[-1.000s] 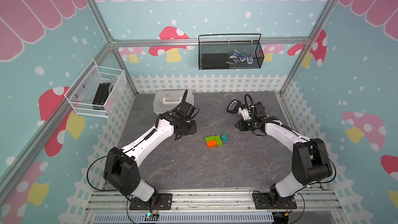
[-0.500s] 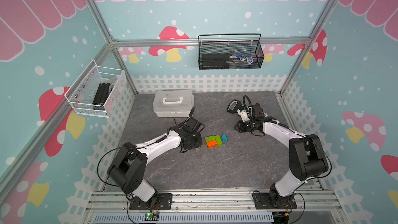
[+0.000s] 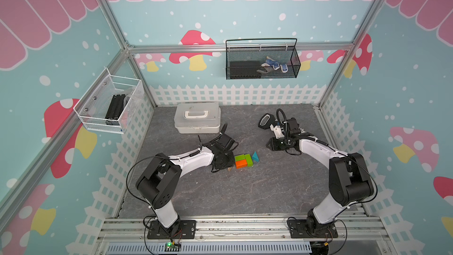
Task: Assemble a piece of candy with building blocks
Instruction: Assemble the building block at the center of the board.
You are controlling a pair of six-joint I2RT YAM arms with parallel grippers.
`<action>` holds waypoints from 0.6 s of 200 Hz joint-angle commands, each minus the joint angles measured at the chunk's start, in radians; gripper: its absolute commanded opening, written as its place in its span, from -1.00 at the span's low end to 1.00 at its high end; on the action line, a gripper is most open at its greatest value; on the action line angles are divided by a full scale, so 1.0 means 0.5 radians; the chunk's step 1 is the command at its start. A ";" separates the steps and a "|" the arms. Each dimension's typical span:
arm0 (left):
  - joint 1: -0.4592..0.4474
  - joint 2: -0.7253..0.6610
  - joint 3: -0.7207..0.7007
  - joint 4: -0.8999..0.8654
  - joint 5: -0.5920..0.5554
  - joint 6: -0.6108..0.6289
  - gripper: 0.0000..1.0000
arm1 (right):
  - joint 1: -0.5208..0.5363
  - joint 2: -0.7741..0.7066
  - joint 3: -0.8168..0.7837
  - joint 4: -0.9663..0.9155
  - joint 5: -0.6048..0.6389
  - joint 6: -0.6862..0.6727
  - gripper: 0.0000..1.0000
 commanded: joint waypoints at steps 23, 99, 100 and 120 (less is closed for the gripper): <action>-0.005 0.053 0.080 0.010 -0.041 -0.017 -0.67 | -0.010 0.022 -0.010 -0.010 -0.010 -0.006 -0.39; -0.005 -0.070 0.061 -0.018 -0.158 0.002 -0.27 | -0.007 0.039 -0.013 -0.001 -0.044 0.010 -0.39; -0.006 -0.072 0.063 -0.020 -0.159 0.001 -0.27 | -0.007 0.039 -0.013 -0.001 -0.046 0.011 -0.39; -0.003 -0.083 0.091 -0.010 -0.147 0.023 -0.24 | -0.007 0.043 -0.012 0.000 -0.054 0.015 -0.39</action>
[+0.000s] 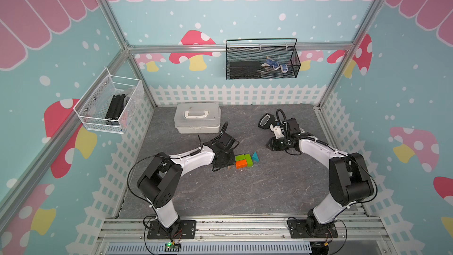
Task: Assemble a piece of candy with building blocks
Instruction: Assemble the building block at the center of the board.
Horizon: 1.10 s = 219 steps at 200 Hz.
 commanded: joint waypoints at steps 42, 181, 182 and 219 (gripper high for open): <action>-0.003 -0.157 0.096 -0.062 -0.053 0.026 -0.24 | -0.004 0.037 -0.013 -0.010 -0.046 0.014 -0.39; 0.275 -0.334 -0.441 0.176 0.092 0.010 -1.00 | 0.162 0.323 -0.021 0.072 -0.059 0.056 -0.71; 0.274 -0.333 -0.443 0.180 0.093 0.010 -1.00 | 0.165 0.324 -0.020 0.073 -0.059 0.057 -0.71; 0.241 -0.262 -0.451 0.248 0.130 -0.018 -1.00 | 0.253 0.374 0.005 0.061 -0.033 0.062 -0.71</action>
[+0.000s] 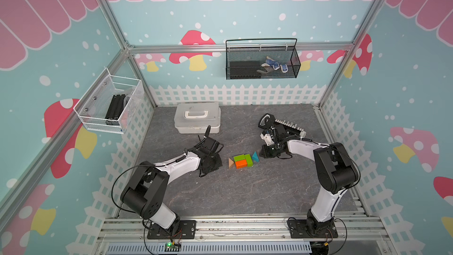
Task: Assemble a piece of candy with building blocks
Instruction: Assemble the building block at the center of the board.
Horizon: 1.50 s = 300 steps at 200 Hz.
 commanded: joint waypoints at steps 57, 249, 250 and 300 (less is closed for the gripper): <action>-0.063 0.154 0.025 0.202 0.099 -0.079 -1.00 | 0.059 0.037 0.010 -0.036 0.047 -0.013 -0.71; -0.137 0.337 0.171 0.245 0.128 -0.094 -1.00 | 0.102 0.209 0.286 -0.169 0.017 -0.100 -0.71; -0.137 0.337 0.172 0.245 0.128 -0.094 -1.00 | 0.103 0.210 0.287 -0.168 0.018 -0.101 -0.71; -0.146 0.340 0.162 0.245 0.125 -0.100 -1.00 | 0.138 0.215 0.293 -0.178 0.027 -0.097 -0.71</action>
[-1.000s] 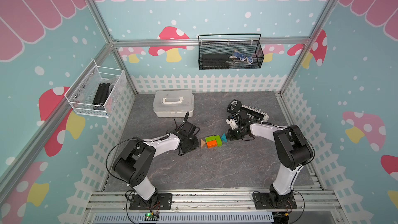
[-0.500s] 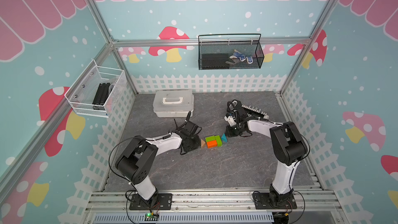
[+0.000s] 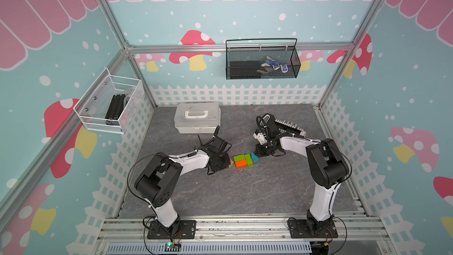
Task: Assemble a piece of candy with building blocks
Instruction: Assemble the building block at the center of the board.
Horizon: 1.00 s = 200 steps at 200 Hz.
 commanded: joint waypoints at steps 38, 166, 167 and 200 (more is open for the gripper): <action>-0.024 0.045 0.025 0.021 0.007 -0.025 -1.00 | 0.027 -0.015 0.006 -0.078 0.064 -0.032 -0.70; -0.028 0.101 0.045 0.034 0.027 -0.028 -1.00 | 0.074 -0.187 -0.166 -0.009 0.072 0.131 -0.67; -0.028 0.101 0.046 0.036 0.028 -0.028 -1.00 | 0.075 -0.187 -0.166 -0.010 0.072 0.131 -0.67; -0.030 0.108 0.057 0.037 0.034 -0.028 -1.00 | 0.094 -0.166 -0.154 -0.008 0.072 0.131 -0.67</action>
